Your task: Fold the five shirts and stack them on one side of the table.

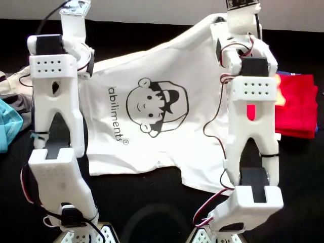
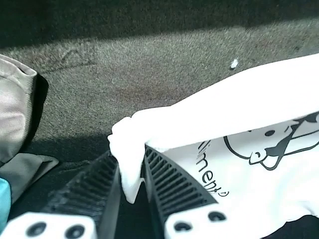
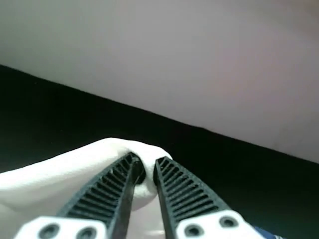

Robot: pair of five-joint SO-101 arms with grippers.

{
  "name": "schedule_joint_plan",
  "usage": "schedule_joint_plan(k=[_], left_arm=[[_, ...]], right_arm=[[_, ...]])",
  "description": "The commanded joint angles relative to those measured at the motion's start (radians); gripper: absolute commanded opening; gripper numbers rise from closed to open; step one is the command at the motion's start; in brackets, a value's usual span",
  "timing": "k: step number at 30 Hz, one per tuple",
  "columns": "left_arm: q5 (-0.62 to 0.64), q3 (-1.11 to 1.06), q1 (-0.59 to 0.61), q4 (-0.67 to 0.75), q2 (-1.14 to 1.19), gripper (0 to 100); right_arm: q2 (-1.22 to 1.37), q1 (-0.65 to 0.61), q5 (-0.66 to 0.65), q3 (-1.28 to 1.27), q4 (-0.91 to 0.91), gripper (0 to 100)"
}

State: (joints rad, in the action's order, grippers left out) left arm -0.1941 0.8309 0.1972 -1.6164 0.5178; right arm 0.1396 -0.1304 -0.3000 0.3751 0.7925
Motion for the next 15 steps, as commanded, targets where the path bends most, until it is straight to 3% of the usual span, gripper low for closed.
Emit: schedule_joint_plan(k=[1, 10, 15], left_arm=[[-0.008, 0.091, -0.012, -0.008, 0.099, 1], [-0.008, 0.150, -0.024, -0.012, 0.285, 1], [-0.006, 0.154, -0.024, -0.112, 0.309, 1]], right_arm=[[0.064, -0.036, -0.005, 0.058, 0.097, 0.5], [0.266, -0.059, -0.005, 0.058, 0.346, 0.5], [0.265, -0.059, -0.005, 0.067, 0.498, 0.5]])
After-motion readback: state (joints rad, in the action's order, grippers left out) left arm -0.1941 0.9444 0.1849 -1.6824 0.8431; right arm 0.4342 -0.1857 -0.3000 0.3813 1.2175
